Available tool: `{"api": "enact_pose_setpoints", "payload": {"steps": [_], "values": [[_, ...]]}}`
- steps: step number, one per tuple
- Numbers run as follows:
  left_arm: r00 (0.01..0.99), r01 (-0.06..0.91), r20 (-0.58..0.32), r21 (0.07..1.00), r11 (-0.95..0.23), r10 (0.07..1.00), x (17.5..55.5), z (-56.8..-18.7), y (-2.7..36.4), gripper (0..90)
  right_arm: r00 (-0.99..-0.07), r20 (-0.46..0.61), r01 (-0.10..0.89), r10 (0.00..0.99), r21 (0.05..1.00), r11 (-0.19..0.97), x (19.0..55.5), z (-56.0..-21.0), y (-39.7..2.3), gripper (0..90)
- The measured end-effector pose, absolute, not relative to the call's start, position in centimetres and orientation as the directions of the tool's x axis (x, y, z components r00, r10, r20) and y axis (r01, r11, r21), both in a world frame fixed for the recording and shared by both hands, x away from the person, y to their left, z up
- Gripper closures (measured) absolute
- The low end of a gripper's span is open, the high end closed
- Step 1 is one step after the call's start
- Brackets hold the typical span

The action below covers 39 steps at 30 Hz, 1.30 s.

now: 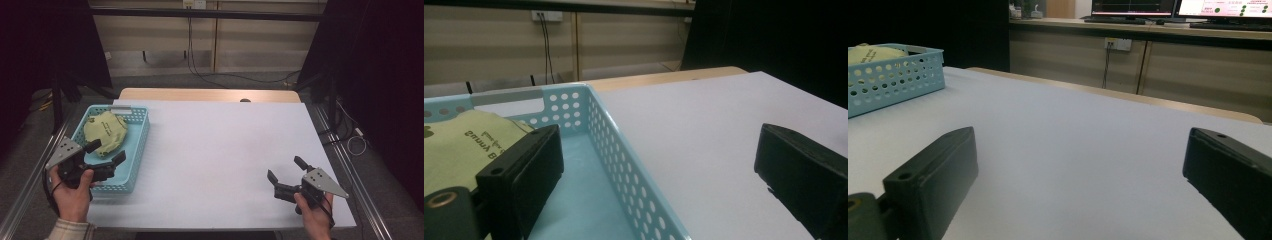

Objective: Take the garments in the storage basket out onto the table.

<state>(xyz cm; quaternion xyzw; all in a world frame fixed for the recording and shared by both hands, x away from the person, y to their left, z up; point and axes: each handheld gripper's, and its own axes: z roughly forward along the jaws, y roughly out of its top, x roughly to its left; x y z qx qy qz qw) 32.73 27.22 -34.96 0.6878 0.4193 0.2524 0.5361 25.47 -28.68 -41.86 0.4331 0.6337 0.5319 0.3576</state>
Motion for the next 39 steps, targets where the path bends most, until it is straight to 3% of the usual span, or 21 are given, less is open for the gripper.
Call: {"api": "enact_pose_setpoints", "payload": {"steps": [21,24,26,36,39], "values": [[0.505,0.406,-0.052,0.895,-0.183,0.862,37.4,-33.5,28.3,3.9,-0.372,0.000,0.178,0.928,0.981,0.071,25.5,-41.9,-28.7,0.4],[0.524,0.426,-0.076,0.886,-0.184,0.848,38.1,-33.2,28.6,3.9,-0.374,-0.003,0.176,0.927,0.982,0.074,25.5,-41.9,-28.7,0.4],[0.524,0.424,-0.043,0.880,-0.216,0.851,38.4,-32.8,28.8,3.5,-0.376,-0.003,0.173,0.926,0.982,0.074,25.5,-41.9,-28.7,0.4],[0.524,0.502,-0.064,0.829,-0.247,0.850,40.3,-32.4,29.6,3.3,-0.381,0.004,0.177,0.924,0.982,0.069,25.5,-41.9,-28.7,0.4],[0.521,0.502,-0.022,0.816,-0.286,0.853,40.9,-32.6,29.8,4.0,-0.382,0.005,0.177,0.924,0.982,0.068,25.5,-41.9,-28.7,0.4]]}}
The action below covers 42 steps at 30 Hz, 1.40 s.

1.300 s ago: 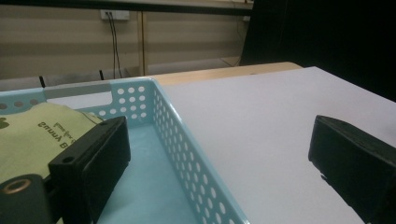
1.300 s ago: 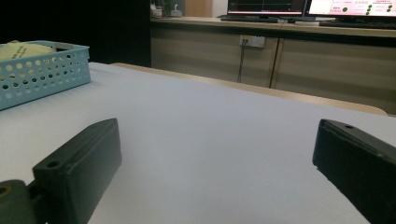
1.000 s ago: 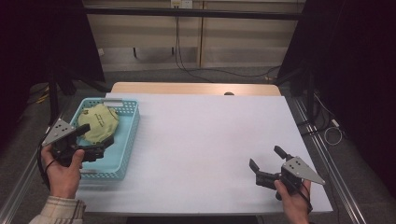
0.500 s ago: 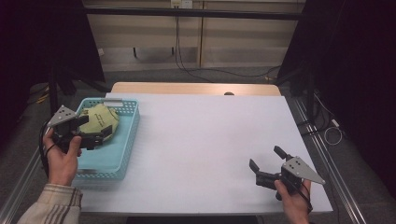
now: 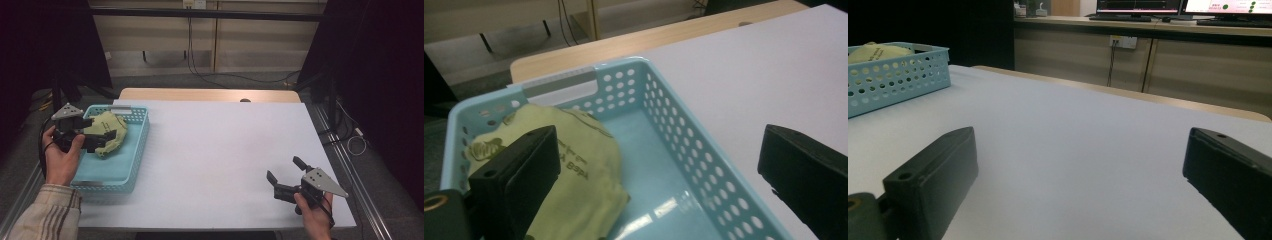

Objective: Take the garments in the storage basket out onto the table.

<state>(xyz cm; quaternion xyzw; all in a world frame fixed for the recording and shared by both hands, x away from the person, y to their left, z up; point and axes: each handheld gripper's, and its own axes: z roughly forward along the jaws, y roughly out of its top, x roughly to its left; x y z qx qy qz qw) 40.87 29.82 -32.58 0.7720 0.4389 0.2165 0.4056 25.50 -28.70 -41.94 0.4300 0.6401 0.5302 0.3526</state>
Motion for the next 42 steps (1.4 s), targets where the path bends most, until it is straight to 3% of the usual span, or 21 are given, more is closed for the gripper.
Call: {"api": "enact_pose_setpoints", "payload": {"steps": [3,12,15,34,42], "values": [[0.522,0.518,-0.047,0.811,-0.273,0.851,41.5,-33.1,29.9,4.6,-0.383,0.004,0.178,0.924,0.982,0.069,25.5,-42.0,-28.7,0.4],[0.506,0.544,0.029,0.765,-0.345,0.862,43.6,-33.8,30.7,4.5,-0.382,0.006,0.182,0.924,0.981,0.069,25.6,-42.0,-28.7,0.4],[0.503,0.563,0.008,0.755,-0.335,0.864,44.3,-33.9,30.8,5.7,-0.384,0.006,0.182,0.923,0.981,0.070,25.6,-42.0,-28.7,0.4],[0.471,0.644,0.096,0.642,-0.416,0.877,47.8,-36.7,30.2,6.3,-0.395,0.003,0.194,0.919,0.978,0.080,25.7,-42.2,-28.6,0.4],[0.448,0.650,0.084,0.653,-0.389,0.890,48.7,-37.5,30.4,5.8,-0.396,0.005,0.196,0.918,0.977,0.079,25.7,-42.2,-28.6,0.4]]}}
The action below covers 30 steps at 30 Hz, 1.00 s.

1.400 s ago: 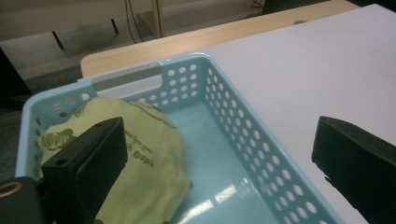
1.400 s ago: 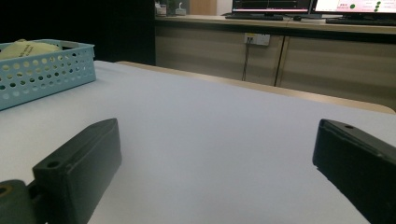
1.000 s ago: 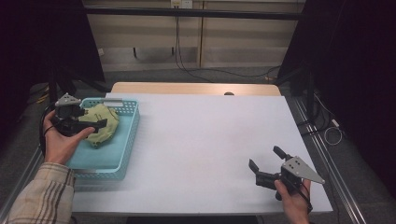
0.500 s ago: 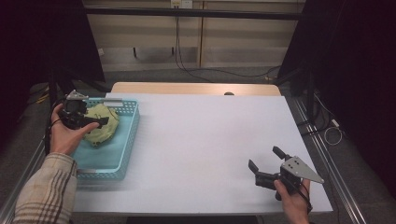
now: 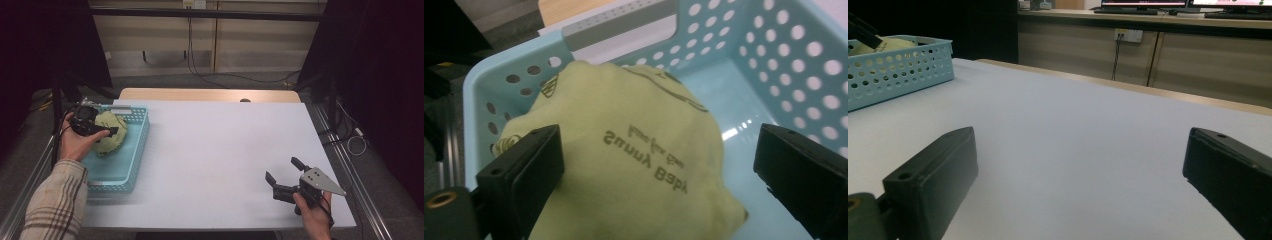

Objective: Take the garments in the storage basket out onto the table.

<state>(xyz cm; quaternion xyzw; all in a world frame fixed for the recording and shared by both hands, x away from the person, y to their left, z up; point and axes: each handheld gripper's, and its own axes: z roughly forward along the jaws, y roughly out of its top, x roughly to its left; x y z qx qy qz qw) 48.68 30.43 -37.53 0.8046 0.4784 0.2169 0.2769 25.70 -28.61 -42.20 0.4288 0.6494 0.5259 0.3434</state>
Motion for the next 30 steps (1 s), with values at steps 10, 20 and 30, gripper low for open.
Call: {"api": "enact_pose_setpoints", "payload": {"steps": [10,20,30], "values": [[0.428,0.670,0.077,0.642,-0.373,0.900,49.2,-38.6,31.0,4.0,-0.401,0.005,0.193,0.916,0.978,0.079,25.7,-42.2,-28.6,0.4],[0.437,0.710,0.106,0.569,-0.415,0.893,49.7,-40.2,29.8,0.2,-0.400,0.005,0.196,0.917,0.977,0.080,25.7,-42.2,-28.6,0.4],[0.453,0.750,0.122,0.484,-0.451,0.883,50.1,-41.2,29.6,0.3,-0.404,0.003,0.197,0.915,0.977,0.084,25.7,-42.3,-28.7,0.4]]}}
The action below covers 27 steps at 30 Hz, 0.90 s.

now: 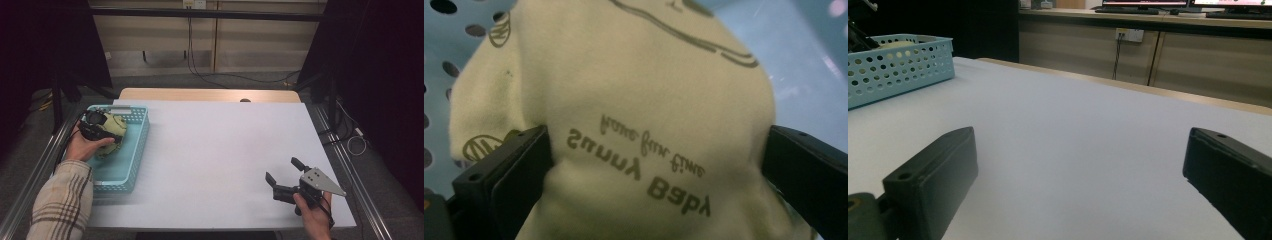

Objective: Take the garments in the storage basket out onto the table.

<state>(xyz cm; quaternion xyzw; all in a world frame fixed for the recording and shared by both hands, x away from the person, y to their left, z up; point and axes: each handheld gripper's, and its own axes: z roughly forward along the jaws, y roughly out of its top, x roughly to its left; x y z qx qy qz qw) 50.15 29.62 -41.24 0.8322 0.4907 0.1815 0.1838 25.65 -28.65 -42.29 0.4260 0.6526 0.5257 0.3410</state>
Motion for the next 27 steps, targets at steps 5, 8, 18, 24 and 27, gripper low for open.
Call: {"api": "enact_pose_setpoints", "payload": {"steps": [5,8,18,24,27], "values": [[0.448,0.759,0.121,0.472,-0.448,0.886,50.25,-41.38,29.70,1.3,-0.404,0.003,0.199,0.915,0.976,0.085,25.64,-42.30,-28.60,0.4],[0.419,0.774,0.116,0.474,-0.421,0.901,50.36,-41.45,29.70,3.0,-0.408,0.001,0.197,0.913,0.976,0.087,25.63,-42.30,-28.65,0.4],[0.370,0.786,0.176,0.465,-0.408,0.912,50.23,-41.18,29.90,30.4,-0.414,0.000,0.192,0.910,0.977,0.087,25.68,-42.32,-28.75,0.3],[0.339,0.807,0.116,0.475,-0.351,0.934,50.14,-40.81,30.44,43.4,-0.413,0.001,0.196,0.911,0.977,0.088,25.66,-42.36,-28.74,0.3],[0.326,0.802,0.128,0.486,-0.346,0.937,49.93,-40.61,30.54,48.0,-0.408,-0.001,0.200,0.913,0.976,0.091,25.67,-42.36,-28.73,0.3]]}}
